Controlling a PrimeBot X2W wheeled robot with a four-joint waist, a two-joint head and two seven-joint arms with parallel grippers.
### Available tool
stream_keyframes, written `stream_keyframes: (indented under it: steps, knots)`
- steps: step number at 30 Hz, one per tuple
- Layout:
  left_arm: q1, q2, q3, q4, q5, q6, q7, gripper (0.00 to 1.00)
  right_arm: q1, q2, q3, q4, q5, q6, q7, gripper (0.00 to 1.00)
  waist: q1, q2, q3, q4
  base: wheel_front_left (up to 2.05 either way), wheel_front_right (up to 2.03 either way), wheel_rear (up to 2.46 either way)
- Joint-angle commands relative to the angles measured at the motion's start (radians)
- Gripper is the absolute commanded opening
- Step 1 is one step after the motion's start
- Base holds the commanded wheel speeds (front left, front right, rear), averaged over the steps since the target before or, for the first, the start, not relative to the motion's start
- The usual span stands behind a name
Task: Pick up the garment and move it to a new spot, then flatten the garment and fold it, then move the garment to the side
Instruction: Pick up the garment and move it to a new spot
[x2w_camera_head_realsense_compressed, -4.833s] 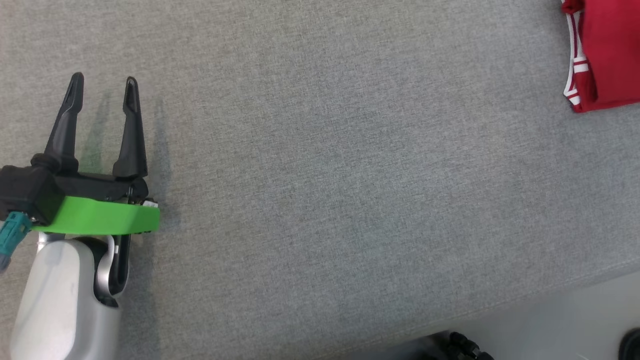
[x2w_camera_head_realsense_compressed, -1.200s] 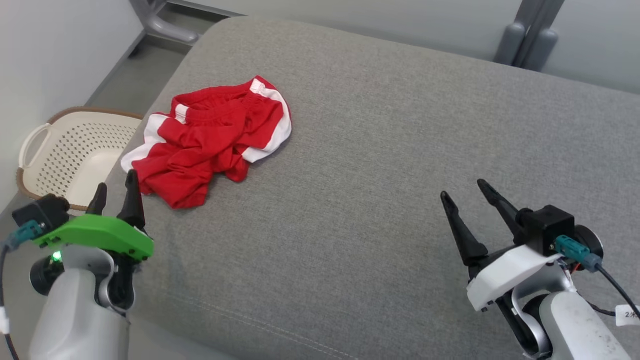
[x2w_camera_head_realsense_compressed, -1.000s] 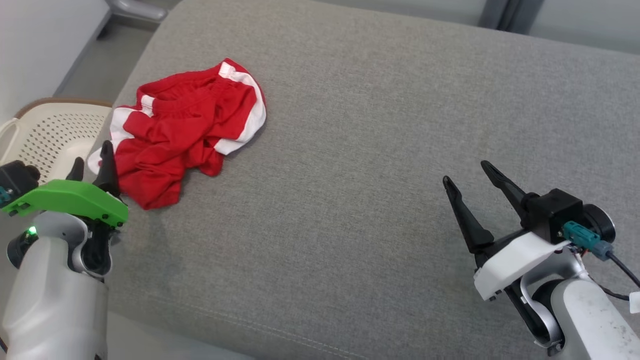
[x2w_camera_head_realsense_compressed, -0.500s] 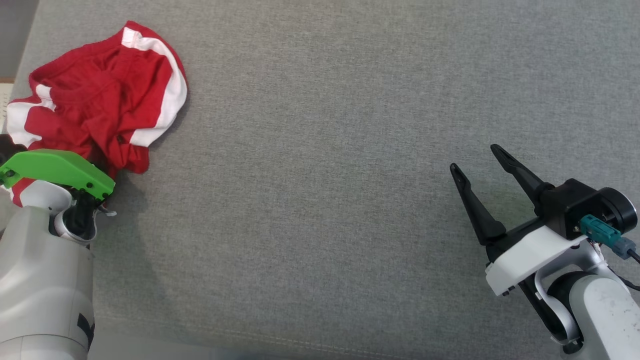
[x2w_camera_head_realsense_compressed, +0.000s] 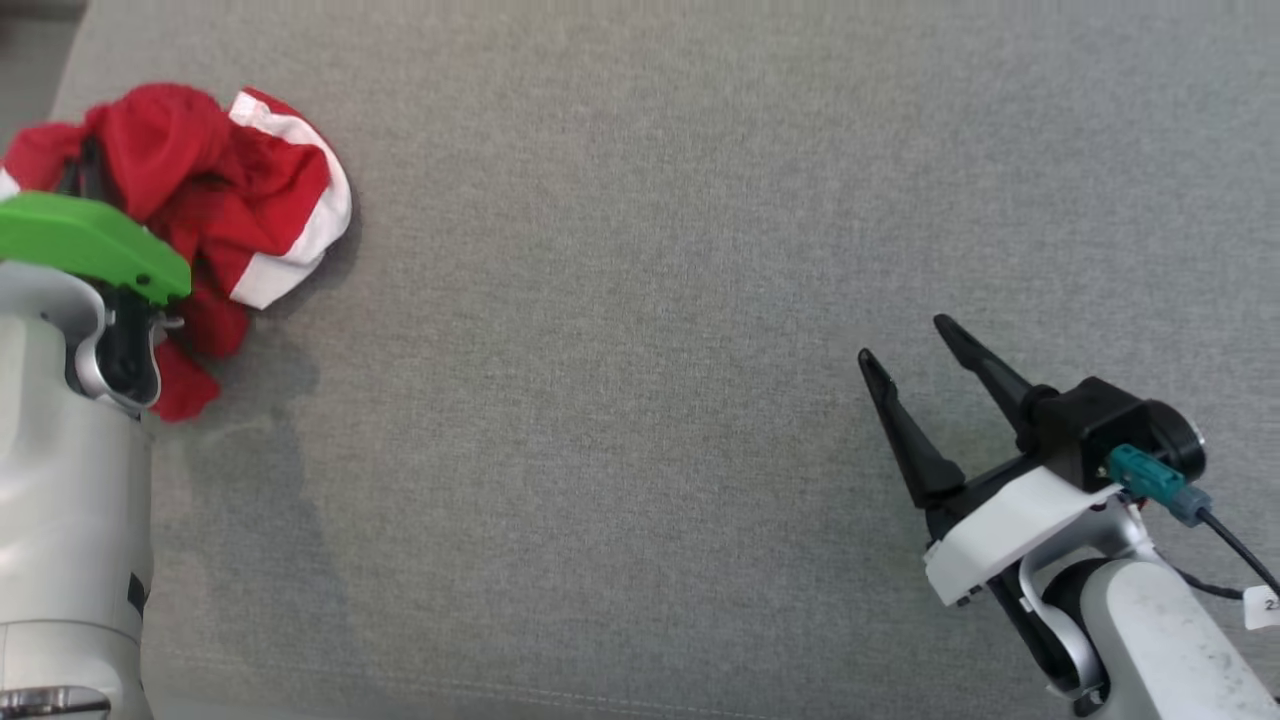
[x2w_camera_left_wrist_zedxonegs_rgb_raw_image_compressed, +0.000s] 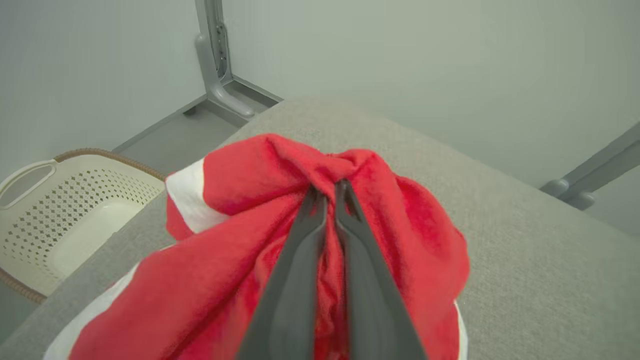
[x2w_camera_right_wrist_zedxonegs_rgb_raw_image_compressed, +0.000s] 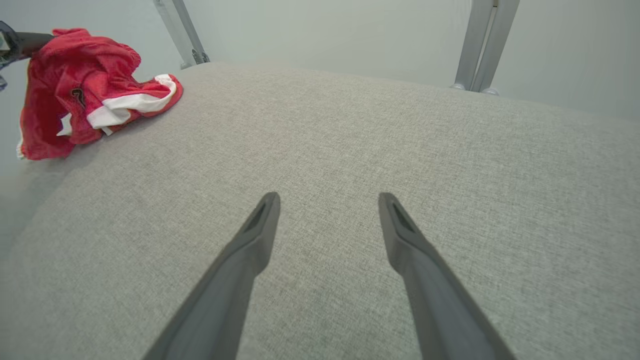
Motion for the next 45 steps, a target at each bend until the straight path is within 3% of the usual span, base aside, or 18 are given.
stream_keyframes:
  steps: [1, 11, 16, 22, 29, 36, 37, 38, 39, 45]
  knots:
    - [-0.024, 0.01, -0.015, -0.022, 0.016, -0.009, -0.009, 0.0, -0.002, 0.012, 0.008, 0.02, 0.01, -0.002, -0.018, 1.0, -0.0001, 0.0, -0.104, -0.009, 0.0, 0.0, 0.0]
    - [-0.077, -0.055, -0.16, -0.308, 0.111, -0.024, 0.017, 0.0, 0.022, 0.087, 0.013, 0.138, 0.04, -0.002, -0.111, 1.0, -0.0001, 0.0, -0.268, -0.124, 0.0, 0.0, 0.0]
    - [-0.025, -0.12, -0.225, -0.482, 0.098, -0.035, 0.061, 0.0, 0.019, 0.105, 0.004, 0.156, 0.035, -0.002, -0.13, 1.0, -0.0001, 0.0, -0.281, -0.212, 0.0, 0.0, 0.0]
    - [0.028, -0.198, -0.307, -0.625, 0.009, -0.052, 0.104, 0.0, 0.016, 0.117, 0.003, 0.165, 0.033, -0.002, -0.146, 1.0, -0.0001, 0.0, -0.247, -0.32, 0.0, 0.0, 0.0]
    - [0.115, -0.214, -0.41, -0.624, -0.036, -0.052, 0.086, 0.0, 0.001, 0.134, -0.01, 0.181, 0.035, -0.002, -0.174, 1.0, -0.0001, 0.0, -0.194, -0.416, 0.0, 0.0, 0.0]
    - [0.271, -0.208, -0.443, -0.43, -0.054, -0.032, 0.079, 0.0, -0.003, 0.144, -0.021, 0.204, 0.038, -0.002, -0.203, 1.0, -0.0001, 0.0, -0.171, -0.429, 0.0, 0.0, 0.0]
    - [0.287, -0.207, -0.447, -0.395, -0.05, -0.022, 0.081, 0.26, -0.001, 0.146, -0.027, 0.208, 0.035, -0.002, -0.207, 1.0, -0.0001, 0.0, -0.172, -0.422, 0.0, 0.0, 0.0]
    - [0.298, -0.205, -0.456, -0.367, -0.042, -0.017, 0.083, 0.45, 0.001, 0.148, -0.031, 0.212, 0.033, -0.002, -0.208, 1.0, -0.0001, 0.0, -0.172, -0.415, 0.0, 0.0, 0.0]
    - [0.31, -0.206, -0.459, -0.339, -0.039, -0.009, 0.076, 1.0, -0.001, 0.149, -0.031, 0.214, 0.033, -0.002, -0.209, 1.0, -0.0001, 0.0, -0.174, -0.405, 0.0, 0.0, 0.0]
    - [0.344, -0.202, -0.459, -0.277, -0.04, -0.01, 0.013, 1.0, 0.006, 0.145, -0.039, 0.22, 0.028, -0.002, -0.208, 1.0, -0.0001, 0.0, -0.202, -0.332, 0.0, 0.0, 0.0]
